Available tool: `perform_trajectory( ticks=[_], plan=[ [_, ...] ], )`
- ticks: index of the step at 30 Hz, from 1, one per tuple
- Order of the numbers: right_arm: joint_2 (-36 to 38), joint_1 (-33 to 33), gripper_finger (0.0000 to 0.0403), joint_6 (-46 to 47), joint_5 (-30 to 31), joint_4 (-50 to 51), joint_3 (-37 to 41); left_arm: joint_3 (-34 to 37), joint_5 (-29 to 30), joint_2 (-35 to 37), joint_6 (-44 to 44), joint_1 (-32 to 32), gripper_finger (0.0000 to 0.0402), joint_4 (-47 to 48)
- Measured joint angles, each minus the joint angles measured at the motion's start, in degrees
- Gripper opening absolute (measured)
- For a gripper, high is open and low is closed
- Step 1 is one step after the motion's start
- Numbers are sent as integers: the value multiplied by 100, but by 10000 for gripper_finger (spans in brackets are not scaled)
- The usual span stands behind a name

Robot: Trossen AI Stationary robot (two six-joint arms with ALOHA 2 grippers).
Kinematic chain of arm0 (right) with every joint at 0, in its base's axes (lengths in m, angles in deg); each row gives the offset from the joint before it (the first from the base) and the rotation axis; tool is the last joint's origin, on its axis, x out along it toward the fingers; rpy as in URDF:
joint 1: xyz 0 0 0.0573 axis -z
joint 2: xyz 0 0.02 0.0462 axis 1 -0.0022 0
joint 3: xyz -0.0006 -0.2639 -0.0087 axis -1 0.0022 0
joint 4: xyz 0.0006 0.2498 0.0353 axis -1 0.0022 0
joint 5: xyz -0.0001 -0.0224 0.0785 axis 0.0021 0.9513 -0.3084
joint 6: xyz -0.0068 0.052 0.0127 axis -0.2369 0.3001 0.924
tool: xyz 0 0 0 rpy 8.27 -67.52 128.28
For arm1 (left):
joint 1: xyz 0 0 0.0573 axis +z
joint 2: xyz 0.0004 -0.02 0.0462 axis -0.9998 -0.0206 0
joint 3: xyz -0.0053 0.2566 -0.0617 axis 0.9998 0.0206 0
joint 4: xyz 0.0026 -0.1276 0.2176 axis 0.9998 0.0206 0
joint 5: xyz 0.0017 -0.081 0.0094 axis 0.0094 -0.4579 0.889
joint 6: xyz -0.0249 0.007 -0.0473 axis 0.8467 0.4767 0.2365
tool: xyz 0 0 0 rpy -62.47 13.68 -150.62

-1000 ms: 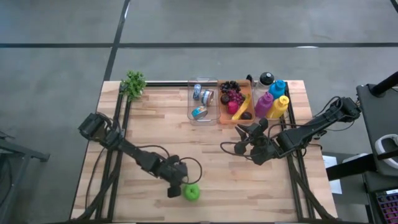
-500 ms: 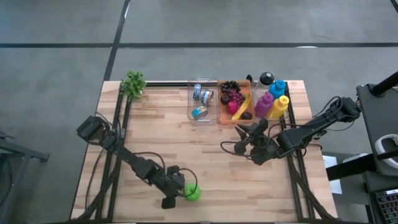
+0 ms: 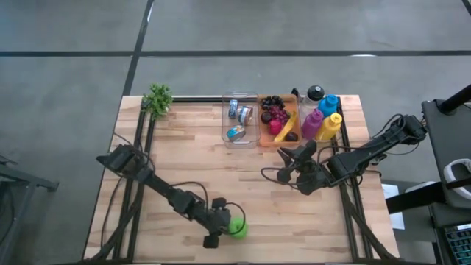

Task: Pick & Place Food Item
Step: Put the green apple into the orange bin

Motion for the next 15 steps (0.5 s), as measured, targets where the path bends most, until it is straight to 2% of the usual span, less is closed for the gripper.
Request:
perform_trajectory(
  ticks=[9, 15],
  plan=[
    [0, -19, 52, -626, -1057, -88, 0, -484, 3, -359, -831, 405, 118, -166],
    [0, -102, 55, -1015, -1808, -166, 0, -576, 2, -359, -900, 580, 118, -145]
  ],
)
